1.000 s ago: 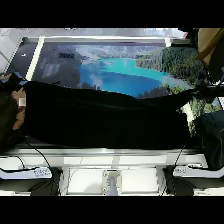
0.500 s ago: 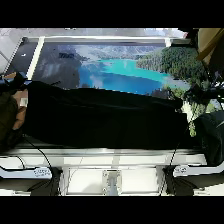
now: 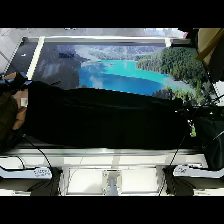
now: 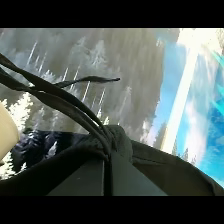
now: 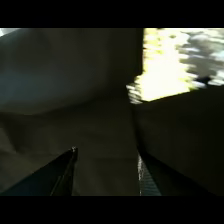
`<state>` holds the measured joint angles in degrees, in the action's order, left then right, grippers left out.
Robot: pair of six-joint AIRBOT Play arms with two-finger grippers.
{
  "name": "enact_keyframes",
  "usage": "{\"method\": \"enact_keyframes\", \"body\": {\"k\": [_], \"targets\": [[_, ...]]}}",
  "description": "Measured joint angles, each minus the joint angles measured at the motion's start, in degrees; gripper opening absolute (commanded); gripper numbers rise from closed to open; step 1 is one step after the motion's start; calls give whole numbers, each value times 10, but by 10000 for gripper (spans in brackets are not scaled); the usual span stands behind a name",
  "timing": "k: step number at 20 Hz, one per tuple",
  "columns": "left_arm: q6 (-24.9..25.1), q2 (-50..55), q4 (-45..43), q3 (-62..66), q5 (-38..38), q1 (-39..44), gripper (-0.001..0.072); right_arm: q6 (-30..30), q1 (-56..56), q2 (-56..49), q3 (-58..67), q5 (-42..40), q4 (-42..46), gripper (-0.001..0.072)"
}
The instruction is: Fold the clothes and pants, and hang the long-sleeved shirts on hangers.
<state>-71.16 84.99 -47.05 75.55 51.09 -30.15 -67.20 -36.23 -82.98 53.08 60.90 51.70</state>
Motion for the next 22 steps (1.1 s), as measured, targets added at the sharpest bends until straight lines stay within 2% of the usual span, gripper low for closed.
{"method": "enact_keyframes", "body": {"k": [7, 22], "targets": [[0, 0, 0, 0, 4, 0, 20, 45, -2, -31, -13, -10, -40, 405], [0, 0, 0, 0, 6, 0, 21, 66, -2, -44, 13, -33, -36, 405]]}}
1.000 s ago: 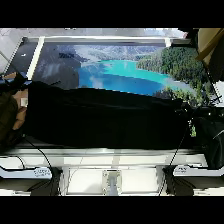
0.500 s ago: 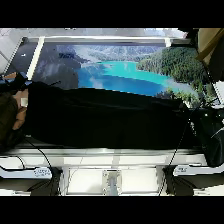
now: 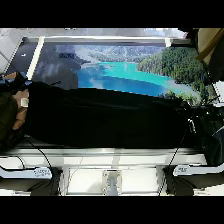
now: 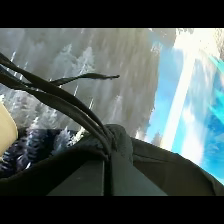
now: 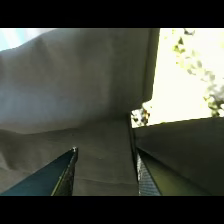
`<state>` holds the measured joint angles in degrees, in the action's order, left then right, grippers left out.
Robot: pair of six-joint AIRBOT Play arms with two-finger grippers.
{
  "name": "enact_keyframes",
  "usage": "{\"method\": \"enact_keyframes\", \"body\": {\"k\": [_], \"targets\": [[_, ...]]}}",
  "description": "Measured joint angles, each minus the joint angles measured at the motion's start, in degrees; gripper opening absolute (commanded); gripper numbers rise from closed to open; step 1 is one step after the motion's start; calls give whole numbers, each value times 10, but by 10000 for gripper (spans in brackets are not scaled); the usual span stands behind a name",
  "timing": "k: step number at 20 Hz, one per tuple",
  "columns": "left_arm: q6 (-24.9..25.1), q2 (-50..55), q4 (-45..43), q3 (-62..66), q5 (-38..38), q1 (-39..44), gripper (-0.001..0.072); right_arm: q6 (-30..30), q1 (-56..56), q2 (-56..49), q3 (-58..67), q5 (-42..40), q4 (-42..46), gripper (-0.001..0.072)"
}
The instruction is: Fold the clothes and pants, and hang the long-sleeved shirts on hangers.
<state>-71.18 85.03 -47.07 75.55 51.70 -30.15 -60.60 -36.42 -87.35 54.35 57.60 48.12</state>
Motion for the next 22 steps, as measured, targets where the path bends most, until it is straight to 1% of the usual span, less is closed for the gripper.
{"method": "enact_keyframes", "body": {"k": [6, 8, 10, 11, 12, 13, 14, 17, 22], "targets": [[0, 0, 0, 0, 0, 0, 21, 1, 0, -3, -7, 9, 12, 405], [0, 0, 0, 0, 0, 0, 21, 5, 0, -7, -14, 15, 3, 402], [0, 0, 0, 0, 0, 0, 21, 20, 0, -10, -19, 27, -5, 312], [0, 0, 0, 0, 0, 0, 20, 30, 0, -12, -21, 30, -14, 308], [0, 0, 0, 0, 0, 0, 21, 42, 0, -12, -22, 34, -24, 290], [0, 0, 0, 0, 0, 0, 21, 51, 0, -13, -23, 35, -37, 132], [0, 0, 0, 0, 0, 0, 20, 59, 0, -13, -23, 39, -52, 21], [0, 0, 0, 0, 0, 0, 21, 76, 0, -13, -23, 55, -76, 15], [0, 0, 0, 0, 0, 0, 21, 86, 0, 2, -9, 89, -85, 6]]}}
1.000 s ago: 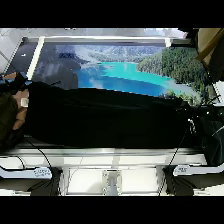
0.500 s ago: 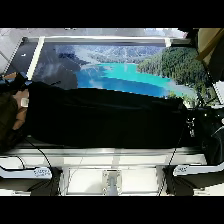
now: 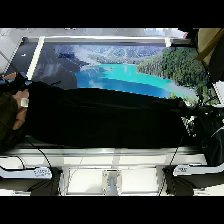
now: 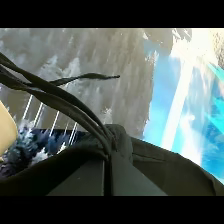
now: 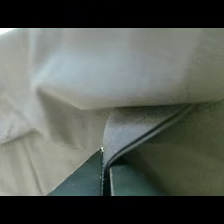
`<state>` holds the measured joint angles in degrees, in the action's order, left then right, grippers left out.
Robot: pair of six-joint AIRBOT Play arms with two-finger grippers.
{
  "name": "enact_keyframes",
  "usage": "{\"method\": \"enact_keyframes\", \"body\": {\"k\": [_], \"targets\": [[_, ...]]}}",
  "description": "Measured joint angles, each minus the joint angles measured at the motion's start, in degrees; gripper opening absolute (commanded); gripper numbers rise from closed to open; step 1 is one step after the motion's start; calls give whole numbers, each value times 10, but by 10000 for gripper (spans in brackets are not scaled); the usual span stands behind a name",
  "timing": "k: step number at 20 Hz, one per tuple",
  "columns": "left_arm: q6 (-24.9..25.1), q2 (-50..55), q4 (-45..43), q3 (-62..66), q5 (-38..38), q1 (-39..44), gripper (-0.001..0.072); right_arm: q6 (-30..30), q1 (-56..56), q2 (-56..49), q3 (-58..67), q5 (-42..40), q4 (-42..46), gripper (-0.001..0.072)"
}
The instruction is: Fold the clothes and pants, and hang the long-sleeved shirts on hangers.
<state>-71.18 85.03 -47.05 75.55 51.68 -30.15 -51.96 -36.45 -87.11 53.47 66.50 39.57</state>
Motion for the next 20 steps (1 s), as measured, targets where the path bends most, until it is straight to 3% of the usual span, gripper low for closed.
{"method": "enact_keyframes", "body": {"k": [12, 13, 15, 20], "targets": [[0, 0, 2, 0, -40, -7, 20, -88, 7, 26, 173, -13, -2, 7], [0, 0, 2, 0, -42, -7, 20, -92, 11, 25, 177, -16, 0, 17], [0, 0, 2, 0, -46, -7, 20, -98, 21, 22, 181, -21, 5, 212], [0, 0, 2, 0, -50, -7, 20, -114, 38, 16, 185, -61, 10, 191]]}}
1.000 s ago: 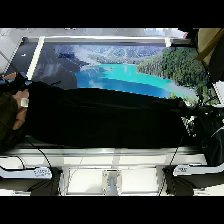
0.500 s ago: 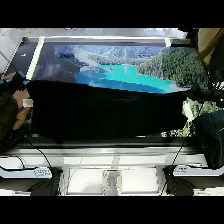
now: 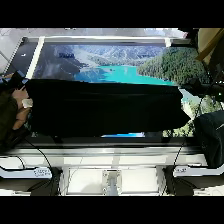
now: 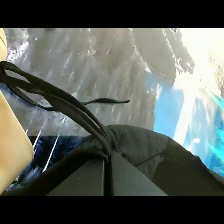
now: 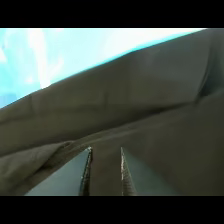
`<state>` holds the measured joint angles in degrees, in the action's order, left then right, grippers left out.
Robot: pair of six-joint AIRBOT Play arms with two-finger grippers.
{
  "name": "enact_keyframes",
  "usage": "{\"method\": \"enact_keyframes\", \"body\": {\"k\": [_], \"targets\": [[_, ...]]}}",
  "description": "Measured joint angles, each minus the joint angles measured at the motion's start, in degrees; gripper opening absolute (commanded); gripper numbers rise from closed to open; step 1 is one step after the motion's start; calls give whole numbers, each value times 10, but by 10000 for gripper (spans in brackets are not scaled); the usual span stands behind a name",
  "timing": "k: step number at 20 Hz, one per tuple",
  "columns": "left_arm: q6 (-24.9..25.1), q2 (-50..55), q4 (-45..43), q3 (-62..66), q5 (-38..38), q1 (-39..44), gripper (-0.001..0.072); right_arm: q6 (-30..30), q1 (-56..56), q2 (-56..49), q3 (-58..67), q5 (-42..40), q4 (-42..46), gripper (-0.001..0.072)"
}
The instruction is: Fold the clothes and pants, and hang the long-sleeved shirts on hangers.
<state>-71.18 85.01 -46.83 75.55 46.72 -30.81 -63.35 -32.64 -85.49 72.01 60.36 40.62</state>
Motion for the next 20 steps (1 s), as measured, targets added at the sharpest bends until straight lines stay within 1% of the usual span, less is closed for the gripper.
{"method": "enact_keyframes", "body": {"k": [4, 7, 11, 15, 20], "targets": [[0, 0, 2, 0, 0, 0, 21, -6, 4, -2, 0, -15, 12, 204], [0, 0, 7, 0, 0, 0, 21, -18, 4, -7, -9, 0, 55, 205], [0, 0, 10, 0, 4, 0, 21, -27, 2, -10, -83, 6, 103, 204], [0, 0, 10, 0, 6, 0, 20, -6, 2, -12, -173, 2, 115, 203], [0, 0, 10, 0, 7, 0, 21, 5, 1, -5, -209, 0, 121, 201]]}}
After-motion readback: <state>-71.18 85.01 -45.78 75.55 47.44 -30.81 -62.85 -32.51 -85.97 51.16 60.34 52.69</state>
